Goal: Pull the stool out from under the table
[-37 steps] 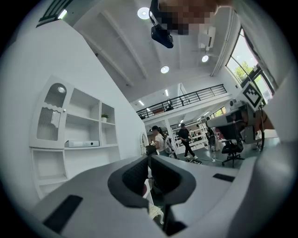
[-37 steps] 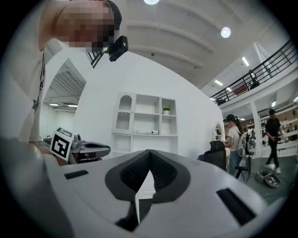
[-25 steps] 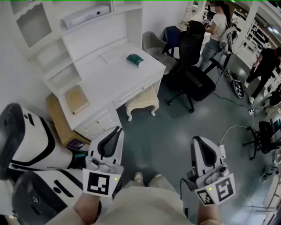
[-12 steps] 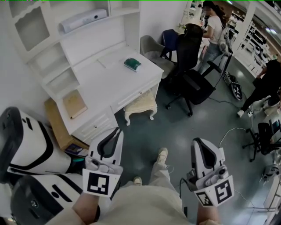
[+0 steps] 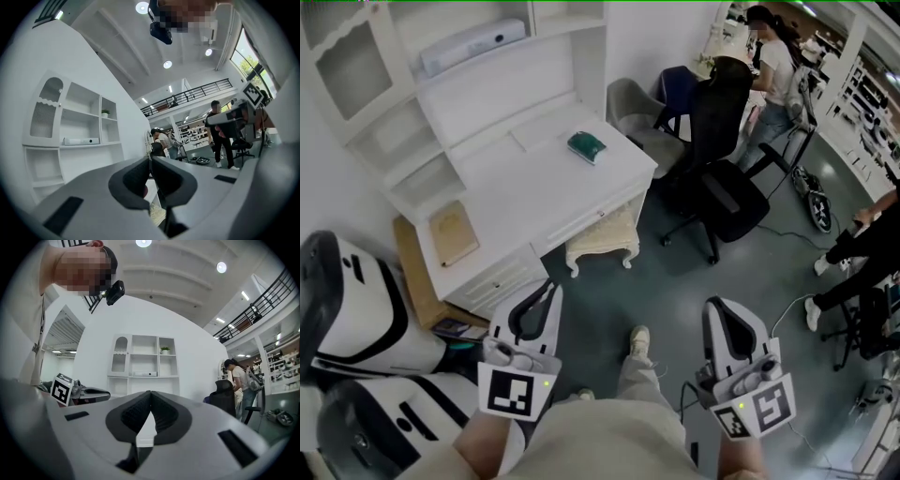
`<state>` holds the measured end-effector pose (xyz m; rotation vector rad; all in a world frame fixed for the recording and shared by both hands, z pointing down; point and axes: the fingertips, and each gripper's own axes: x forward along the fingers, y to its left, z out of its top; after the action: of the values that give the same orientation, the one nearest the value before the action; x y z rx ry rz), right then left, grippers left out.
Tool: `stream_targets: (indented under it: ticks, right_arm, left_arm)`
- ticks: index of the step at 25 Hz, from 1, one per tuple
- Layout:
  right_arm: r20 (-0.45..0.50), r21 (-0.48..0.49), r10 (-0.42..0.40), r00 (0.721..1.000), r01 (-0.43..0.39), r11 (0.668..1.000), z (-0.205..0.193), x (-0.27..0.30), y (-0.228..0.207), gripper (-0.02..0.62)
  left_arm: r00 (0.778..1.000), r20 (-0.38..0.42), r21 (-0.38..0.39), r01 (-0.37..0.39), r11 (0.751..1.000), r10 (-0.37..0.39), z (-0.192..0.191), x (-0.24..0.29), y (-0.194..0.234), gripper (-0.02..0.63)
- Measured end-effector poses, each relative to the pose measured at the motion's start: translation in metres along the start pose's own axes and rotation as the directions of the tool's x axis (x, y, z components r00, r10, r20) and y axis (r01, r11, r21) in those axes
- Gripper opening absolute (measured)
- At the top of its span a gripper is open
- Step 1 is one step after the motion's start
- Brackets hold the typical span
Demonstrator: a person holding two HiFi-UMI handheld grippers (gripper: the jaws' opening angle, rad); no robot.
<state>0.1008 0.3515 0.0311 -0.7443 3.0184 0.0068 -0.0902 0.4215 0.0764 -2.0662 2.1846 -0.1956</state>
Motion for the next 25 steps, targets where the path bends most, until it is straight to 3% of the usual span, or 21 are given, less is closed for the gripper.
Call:
stream_targets:
  ticks: [9,16,21,25]
  right_arm:
    - [-0.031,0.037,0.103,0.994,-0.102,0.994,-0.012,0.081,-0.107,0.021]
    - [-0.078,0.068,0.202,0.976,-0.197,0.978,-0.031,0.135,-0.192,0.021]
    - [-0.120,0.099,0.268,0.956,-0.257,0.961,-0.055,0.167,-0.236,0.021]
    - [-0.163,0.157,0.289,0.943,-0.264,0.952,-0.086,0.190,-0.266,0.021]
  left_arm:
    - [0.996,-0.057,0.022,-0.070,0.997,0.072,-0.003,0.115,-0.003,0.037]
    - [0.980,-0.141,0.047,-0.137,0.989,0.142,-0.020,0.198,-0.005,0.037]
    - [0.958,-0.211,0.018,-0.196,0.980,0.195,-0.035,0.239,-0.006,0.037]
    - [0.929,-0.318,-0.046,-0.216,0.975,0.191,-0.069,0.263,-0.007,0.038]
